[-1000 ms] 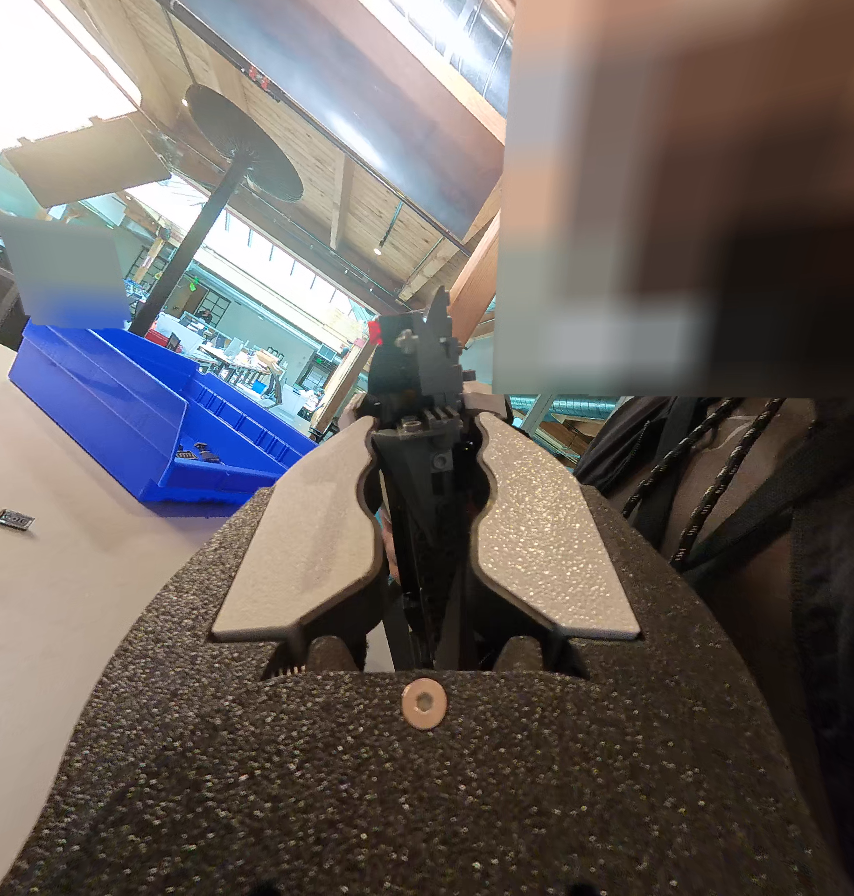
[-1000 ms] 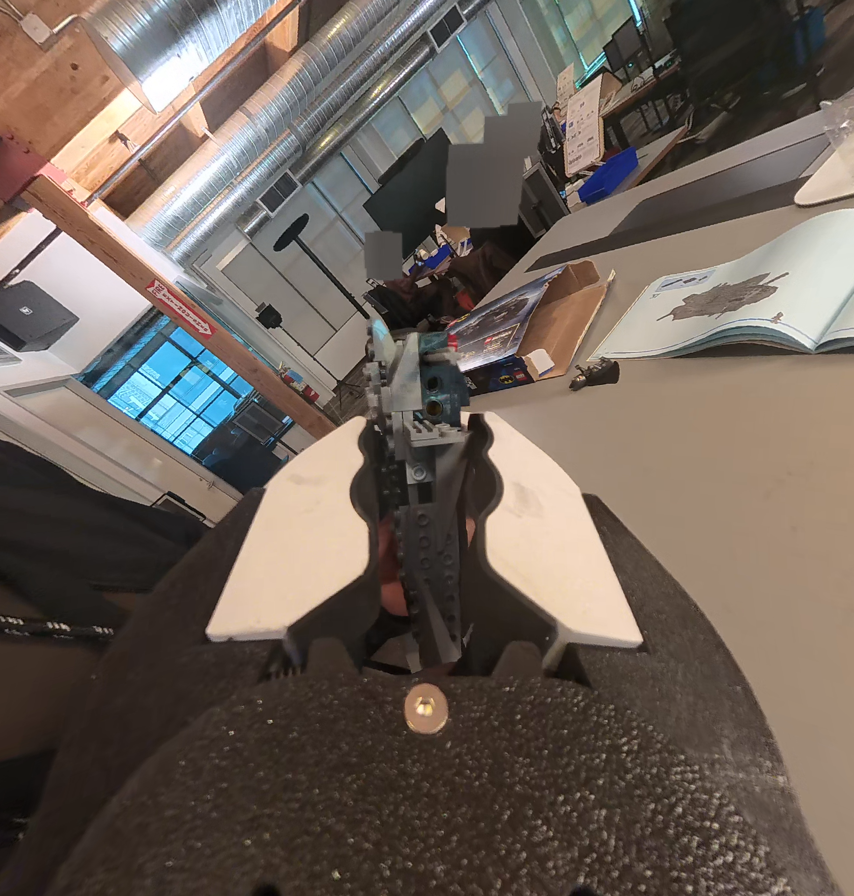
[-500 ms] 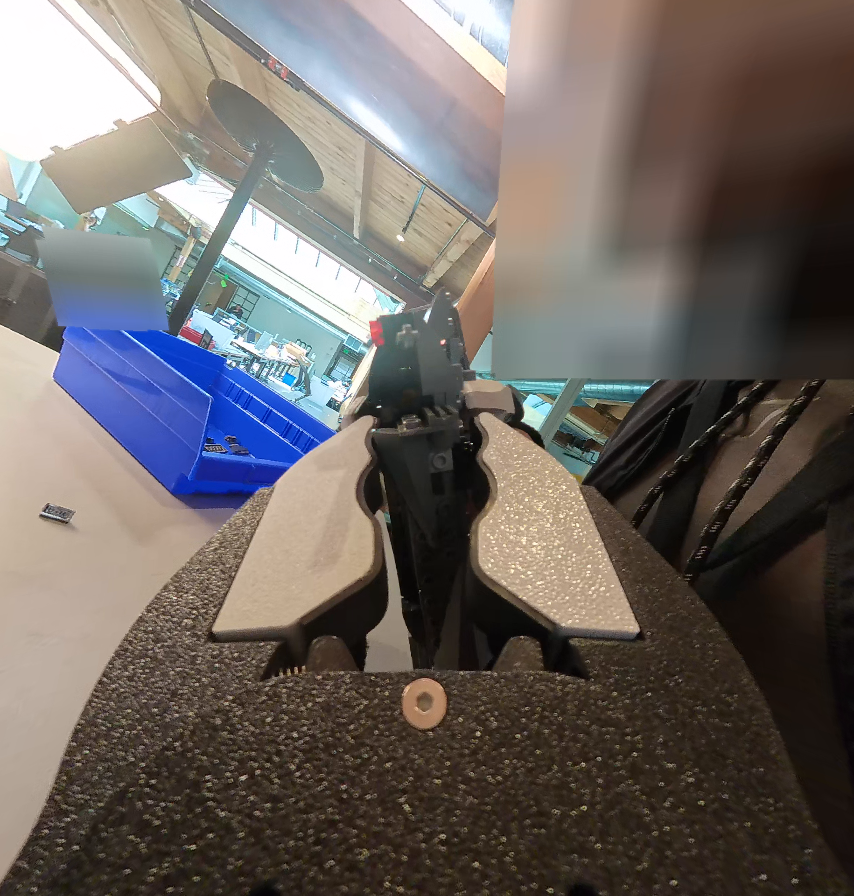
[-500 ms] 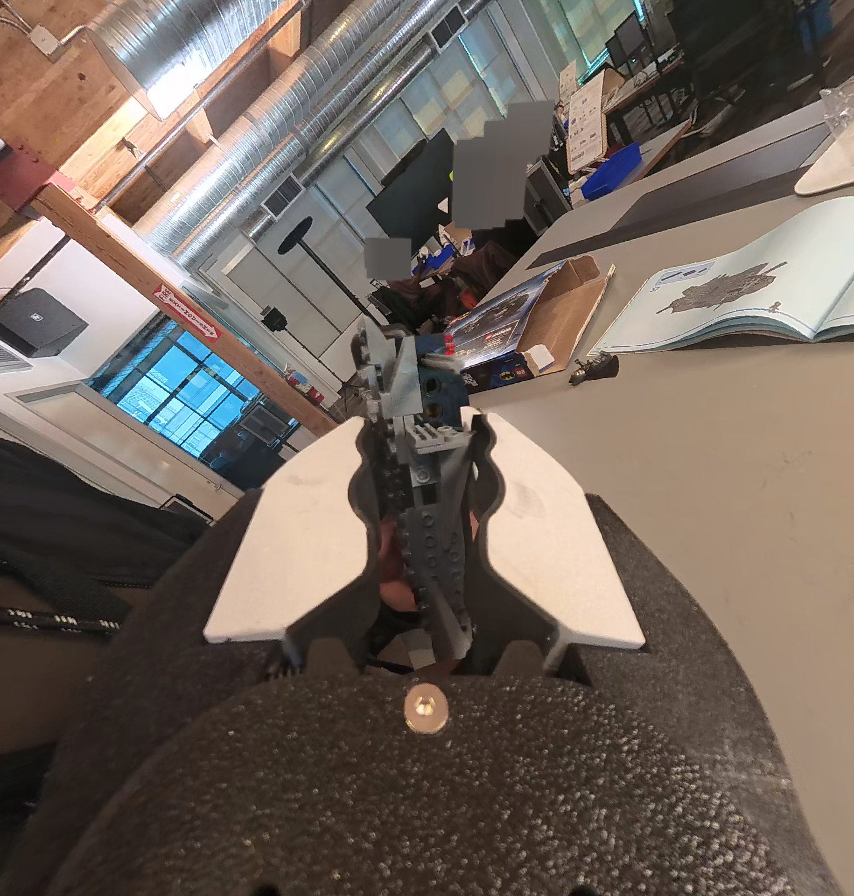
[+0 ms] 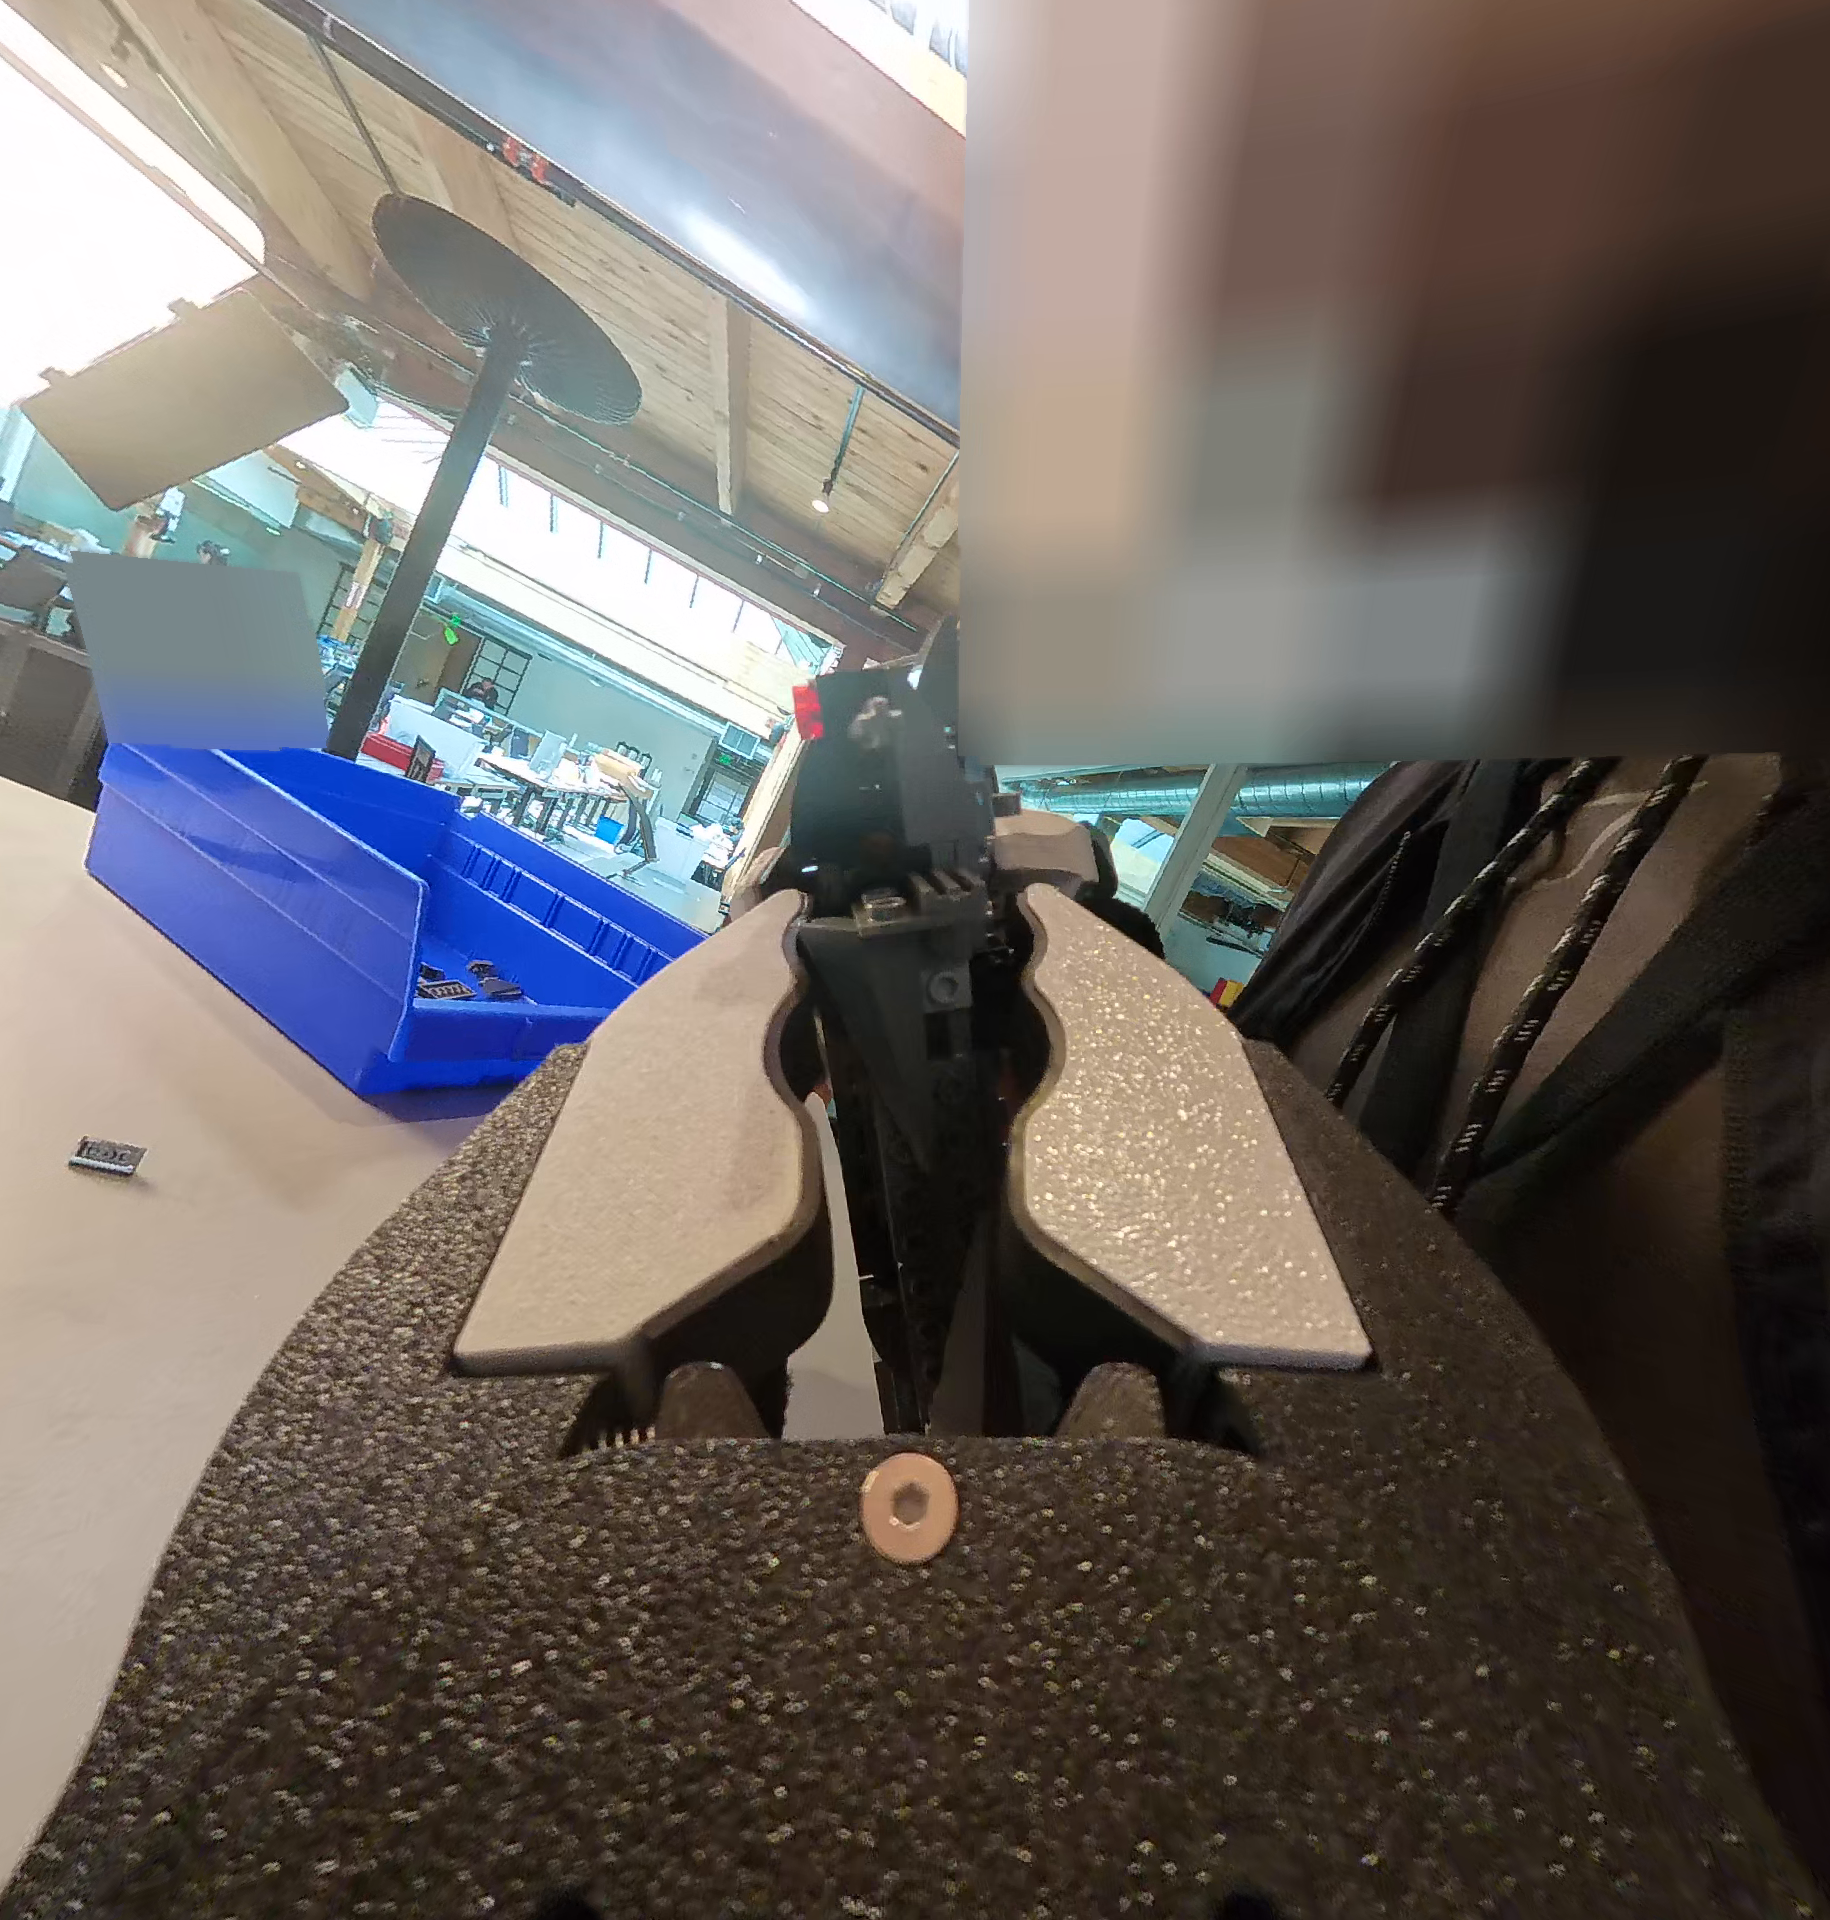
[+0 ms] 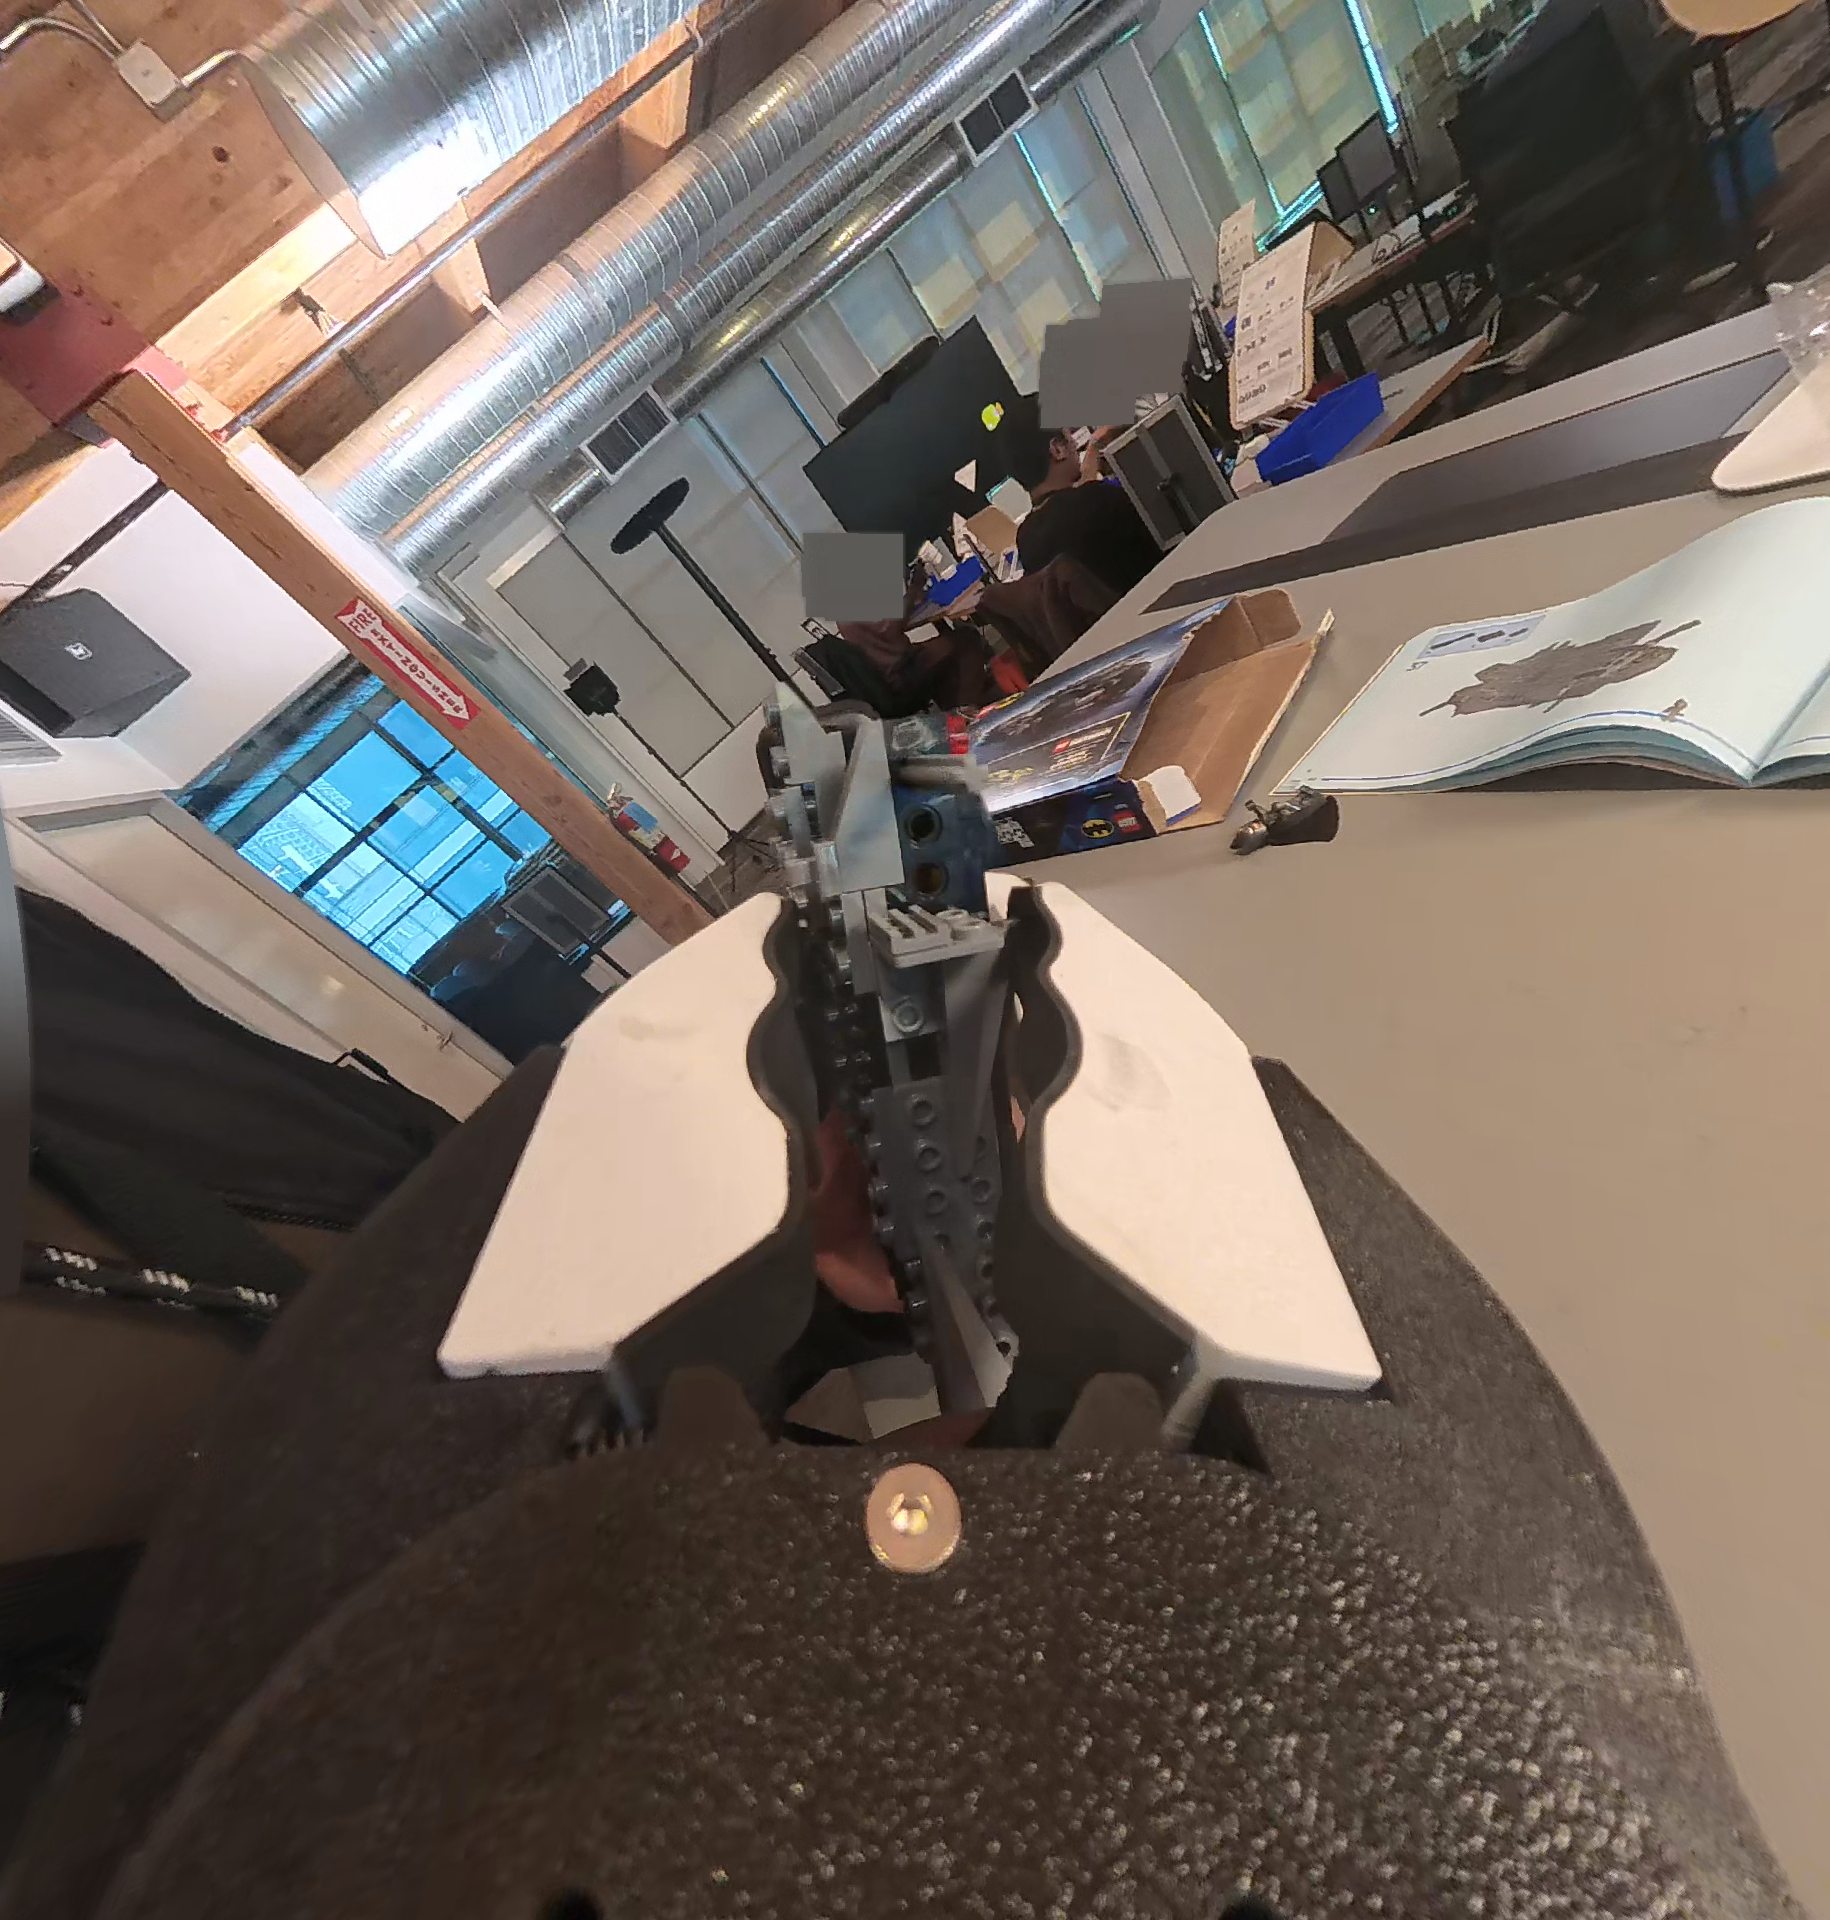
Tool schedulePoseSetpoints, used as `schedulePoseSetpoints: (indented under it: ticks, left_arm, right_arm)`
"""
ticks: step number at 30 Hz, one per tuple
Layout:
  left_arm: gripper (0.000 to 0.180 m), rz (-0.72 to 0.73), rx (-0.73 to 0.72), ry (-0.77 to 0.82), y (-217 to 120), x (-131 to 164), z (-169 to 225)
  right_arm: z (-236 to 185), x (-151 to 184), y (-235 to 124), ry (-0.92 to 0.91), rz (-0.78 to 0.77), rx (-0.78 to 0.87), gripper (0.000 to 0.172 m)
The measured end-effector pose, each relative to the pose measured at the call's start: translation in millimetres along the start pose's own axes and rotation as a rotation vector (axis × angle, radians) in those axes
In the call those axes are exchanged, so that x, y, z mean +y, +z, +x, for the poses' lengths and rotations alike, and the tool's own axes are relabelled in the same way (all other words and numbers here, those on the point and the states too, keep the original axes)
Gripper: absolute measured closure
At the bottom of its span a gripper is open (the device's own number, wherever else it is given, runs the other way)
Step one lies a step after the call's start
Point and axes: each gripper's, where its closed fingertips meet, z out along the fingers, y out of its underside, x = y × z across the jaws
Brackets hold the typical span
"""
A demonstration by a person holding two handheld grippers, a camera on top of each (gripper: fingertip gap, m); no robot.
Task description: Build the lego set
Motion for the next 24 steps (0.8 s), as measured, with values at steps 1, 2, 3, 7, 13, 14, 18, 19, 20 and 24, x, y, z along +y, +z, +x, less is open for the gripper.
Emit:
schedulePoseSetpoints:
  ticks: [1,2,3,7,13,14,18,19,20,24]
  left_arm:
    - [0.146,-0.002,0.001,0.010,0.0,0.0,0.7]
    - [0.146,-0.006,0.001,0.018,0.0,0.0,1.1]
    - [0.146,-0.009,0.002,0.025,0.1,0.1,1.5]
    - [0.146,-0.017,0.005,0.033,0.0,0.5,1.4]
    - [0.146,-0.016,0.009,0.034,0.0,0.9,0.6]
    - [0.146,-0.019,0.008,0.034,0.0,1.1,0.3]
    - [0.146,-0.031,0.008,0.032,0.0,1.8,-0.2]
    - [0.146,-0.040,0.000,0.035,0.1,2.0,-1.0]
    - [0.145,-0.047,-0.009,0.037,0.8,2.2,-1.7]
    - [0.143,-0.092,-0.063,0.003,4.9,3.0,-7.9]
  right_arm:
    - [-0.7,0.1,-0.2,0.000,0.001,-0.005,0.133]
    - [-1.2,0.3,-0.3,0.000,0.004,-0.009,0.134]
    - [-1.6,0.4,-0.3,0.001,0.006,-0.012,0.134]
    - [-1.2,0.8,-0.5,0.005,0.012,-0.015,0.134]
    - [-0.1,1.0,-0.5,0.018,0.014,-0.022,0.134]
    - [0.2,1.1,-0.6,0.020,0.015,-0.023,0.134]
    - [0.7,1.5,-1.0,0.024,0.016,-0.031,0.134]
    - [1.5,1.6,-1.3,0.028,0.014,-0.035,0.134]
    - [2.5,1.3,-1.8,0.038,0.018,-0.040,0.134]
    - [8.3,0.3,-4.9,0.051,0.032,-0.042,0.134]
